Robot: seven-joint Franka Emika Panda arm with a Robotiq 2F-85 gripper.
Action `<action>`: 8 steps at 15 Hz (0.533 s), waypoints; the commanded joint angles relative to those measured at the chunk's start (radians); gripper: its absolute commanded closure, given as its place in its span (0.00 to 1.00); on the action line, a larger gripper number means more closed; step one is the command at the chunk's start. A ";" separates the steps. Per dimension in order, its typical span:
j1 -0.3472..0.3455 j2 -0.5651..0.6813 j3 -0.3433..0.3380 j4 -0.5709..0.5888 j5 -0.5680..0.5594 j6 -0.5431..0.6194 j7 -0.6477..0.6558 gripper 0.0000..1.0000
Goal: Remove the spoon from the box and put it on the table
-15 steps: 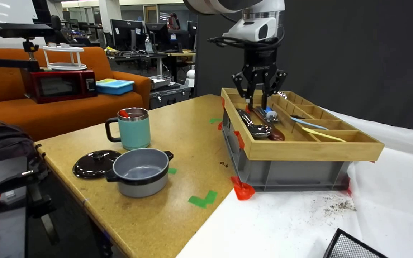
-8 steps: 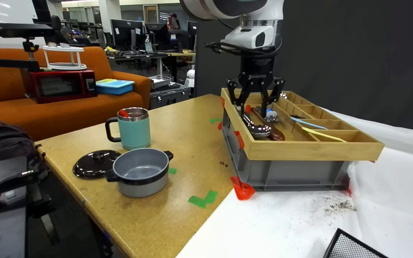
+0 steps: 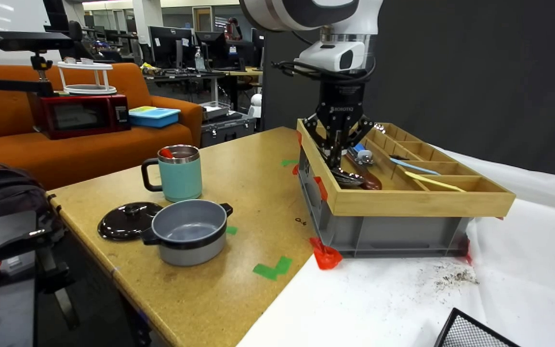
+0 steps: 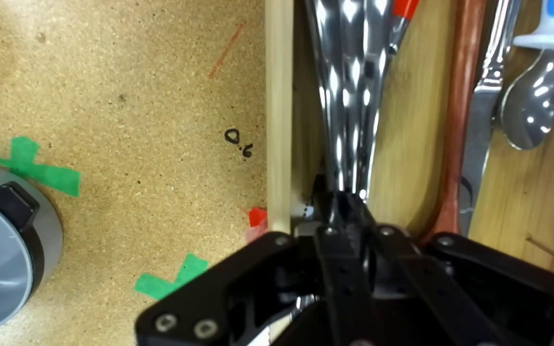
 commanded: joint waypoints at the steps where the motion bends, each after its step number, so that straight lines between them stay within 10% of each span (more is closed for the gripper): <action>1: -0.005 -0.018 0.007 0.000 0.000 -0.025 0.018 0.98; 8: 0.020 -0.140 0.003 -0.015 -0.043 -0.015 0.043 0.98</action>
